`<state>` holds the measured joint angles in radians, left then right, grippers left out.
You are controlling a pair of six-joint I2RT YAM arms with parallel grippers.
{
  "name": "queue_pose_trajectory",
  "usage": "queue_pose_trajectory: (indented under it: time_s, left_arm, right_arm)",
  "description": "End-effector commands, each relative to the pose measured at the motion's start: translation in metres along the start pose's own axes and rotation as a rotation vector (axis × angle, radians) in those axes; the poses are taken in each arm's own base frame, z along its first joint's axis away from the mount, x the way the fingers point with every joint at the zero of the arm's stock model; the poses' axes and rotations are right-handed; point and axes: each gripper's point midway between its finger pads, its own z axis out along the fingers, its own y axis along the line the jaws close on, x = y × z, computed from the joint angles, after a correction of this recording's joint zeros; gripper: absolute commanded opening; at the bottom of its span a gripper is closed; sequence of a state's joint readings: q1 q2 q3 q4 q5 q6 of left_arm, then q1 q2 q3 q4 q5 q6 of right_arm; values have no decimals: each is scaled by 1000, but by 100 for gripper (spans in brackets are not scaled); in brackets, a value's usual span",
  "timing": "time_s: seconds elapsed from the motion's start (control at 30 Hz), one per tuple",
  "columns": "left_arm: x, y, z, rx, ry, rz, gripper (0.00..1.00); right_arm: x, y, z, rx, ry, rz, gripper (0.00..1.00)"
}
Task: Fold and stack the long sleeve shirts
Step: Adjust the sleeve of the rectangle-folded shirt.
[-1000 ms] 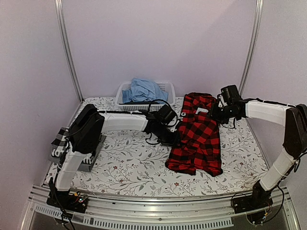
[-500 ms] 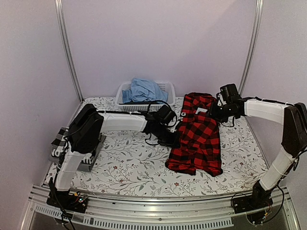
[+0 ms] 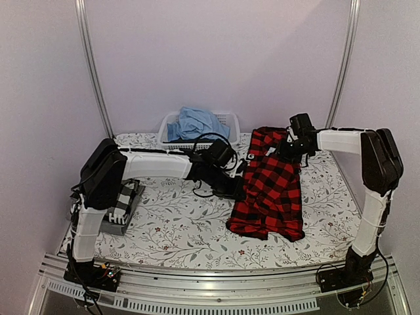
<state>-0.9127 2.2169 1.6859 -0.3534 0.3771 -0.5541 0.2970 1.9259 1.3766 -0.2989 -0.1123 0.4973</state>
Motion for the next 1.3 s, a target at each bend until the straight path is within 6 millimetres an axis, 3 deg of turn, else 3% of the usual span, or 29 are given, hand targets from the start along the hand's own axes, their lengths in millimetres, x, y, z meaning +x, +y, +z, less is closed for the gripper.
queue_pose_trajectory:
  time_s: [0.0,0.17,0.23,0.37,0.6,0.7,0.8,0.93,0.97,1.0,1.13,1.27]
  left_arm:
    - [10,-3,0,4,14,-8,0]
    - [17,7,2,-23,24,-22,0]
    - [19,10,5,-19,33,-32,0]
    - [19,16,8,-19,39,-46,3]
    - [13,17,3,-15,32,-35,7]
    - [10,17,0,-25,19,-29,16]
    - [5,18,-6,-48,-4,-30,29]
    - [-5,20,-23,-71,-54,-28,39]
    - [-8,20,-28,-70,-65,-27,39]
    - [-11,20,-33,-67,-76,-29,40]
    - [-16,22,-49,-56,-100,-22,41]
    - [-16,25,-57,-42,-96,-23,42]
  right_arm:
    - [-2,-10,28,-5,27,-2,38]
    - [9,-28,55,-7,72,20,40]
    - [13,-30,63,-15,86,19,48]
    - [20,-32,69,-25,116,14,53]
    - [-16,-6,24,-73,15,-21,60]
    - [-27,1,9,-78,-17,-33,60]
    - [-25,4,3,-90,-7,-31,60]
    - [-13,3,-14,-97,2,-22,61]
    - [-3,-2,-16,-87,18,-18,61]
    - [-5,2,-29,-93,-2,-24,61]
    - [31,-9,-57,-64,21,-22,61]
    - [67,-3,-86,-66,33,-9,61]
